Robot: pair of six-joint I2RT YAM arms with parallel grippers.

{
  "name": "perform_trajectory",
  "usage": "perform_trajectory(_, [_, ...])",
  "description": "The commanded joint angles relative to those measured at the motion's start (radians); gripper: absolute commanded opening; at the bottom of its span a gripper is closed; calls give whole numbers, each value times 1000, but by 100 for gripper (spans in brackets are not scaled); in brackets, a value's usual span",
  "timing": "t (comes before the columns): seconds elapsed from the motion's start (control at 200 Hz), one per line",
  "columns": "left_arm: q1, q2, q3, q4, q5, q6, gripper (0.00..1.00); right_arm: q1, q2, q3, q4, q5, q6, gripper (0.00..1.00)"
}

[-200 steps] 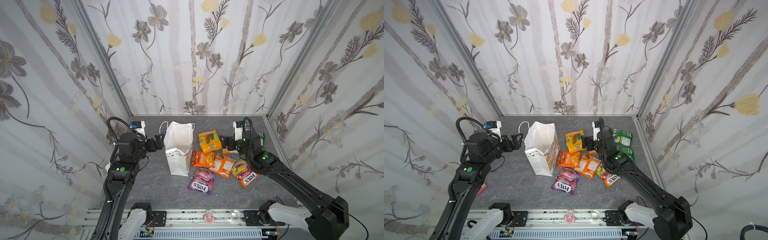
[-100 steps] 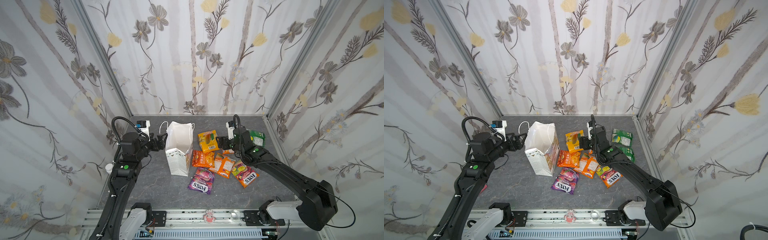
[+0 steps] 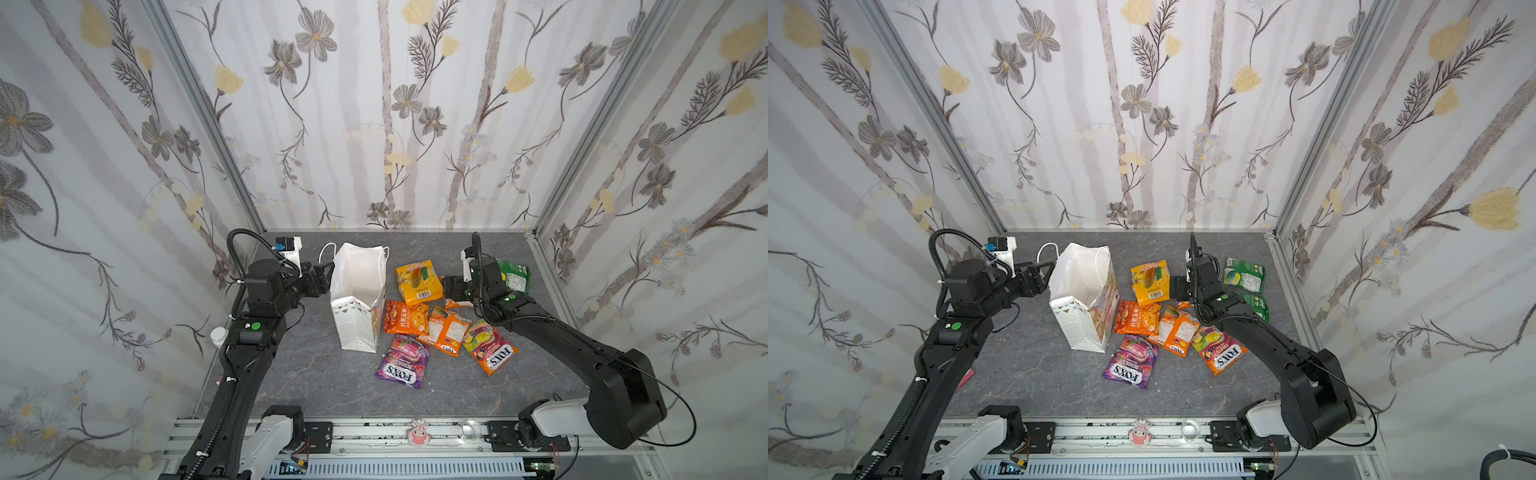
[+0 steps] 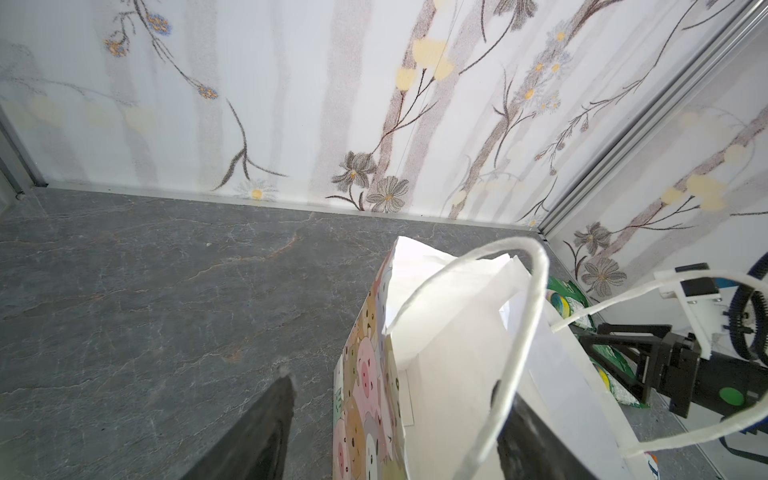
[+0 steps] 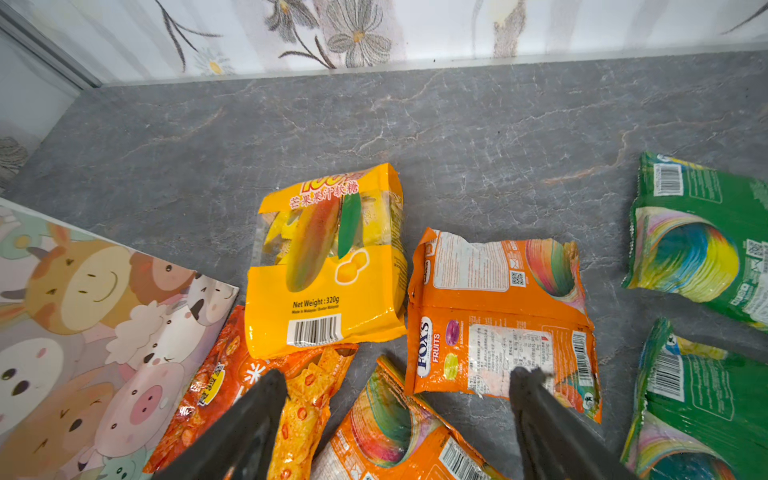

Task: Place the snacks into the paper bag
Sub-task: 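Move the left gripper to the paper bag rim while the right reaches over snacks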

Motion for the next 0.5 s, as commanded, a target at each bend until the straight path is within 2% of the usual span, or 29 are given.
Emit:
perform_trajectory(0.0, [-1,6,16,67,20,-15,70,-14,46,-8,75,-70,19,82])
perform_trajectory(0.18, [-2,37,47,89,54,-22,65,-20,146,18,97,-104,19,79])
perform_trajectory(0.495, [-2,26,-3,80,38,-14,64,-22,169,-25,215,-109,44,77])
